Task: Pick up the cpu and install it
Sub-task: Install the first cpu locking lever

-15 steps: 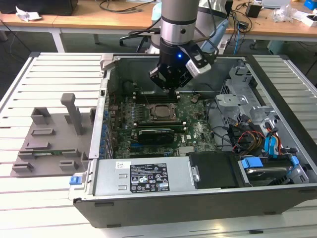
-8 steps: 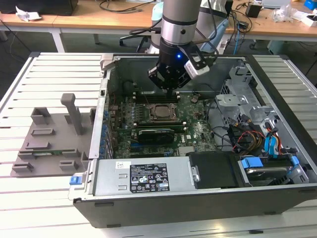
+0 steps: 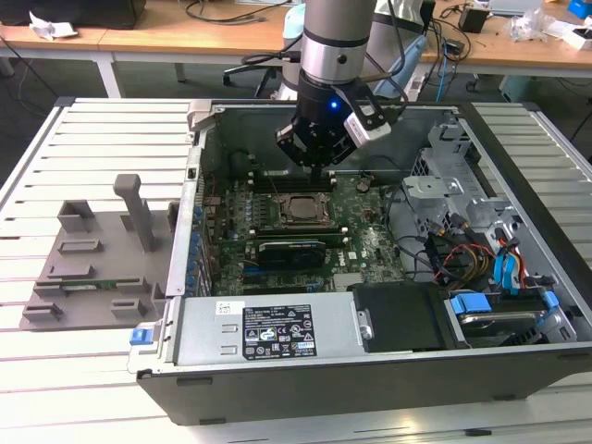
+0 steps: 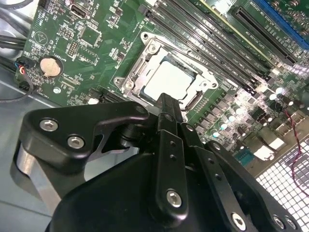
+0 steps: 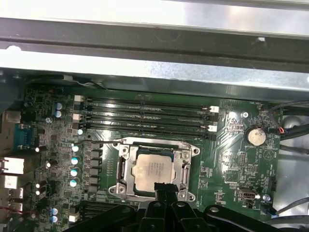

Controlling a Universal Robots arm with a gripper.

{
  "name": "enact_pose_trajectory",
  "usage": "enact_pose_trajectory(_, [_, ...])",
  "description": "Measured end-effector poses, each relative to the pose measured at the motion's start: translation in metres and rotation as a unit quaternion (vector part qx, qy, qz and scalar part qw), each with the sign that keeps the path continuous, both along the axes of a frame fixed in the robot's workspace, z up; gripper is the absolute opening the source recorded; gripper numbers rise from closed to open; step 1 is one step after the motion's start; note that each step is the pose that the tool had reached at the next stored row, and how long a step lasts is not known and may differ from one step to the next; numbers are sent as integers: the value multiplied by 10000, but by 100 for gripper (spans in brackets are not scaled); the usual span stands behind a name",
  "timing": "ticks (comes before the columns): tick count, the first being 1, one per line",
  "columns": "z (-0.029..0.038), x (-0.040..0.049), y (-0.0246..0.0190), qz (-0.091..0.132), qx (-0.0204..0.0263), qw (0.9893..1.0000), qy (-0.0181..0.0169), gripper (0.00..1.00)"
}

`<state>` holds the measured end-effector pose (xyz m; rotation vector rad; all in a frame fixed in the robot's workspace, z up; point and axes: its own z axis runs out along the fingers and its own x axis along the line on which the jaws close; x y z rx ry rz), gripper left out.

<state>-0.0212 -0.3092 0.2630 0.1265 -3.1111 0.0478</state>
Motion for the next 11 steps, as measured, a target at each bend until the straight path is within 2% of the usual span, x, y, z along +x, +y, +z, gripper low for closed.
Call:
enact_pose_trajectory(3, [3, 0, 0, 0, 1, 10000, -1, 11])
enact_pose_trajectory(11, [80, 0, 0, 0, 1, 10000, 0, 11])
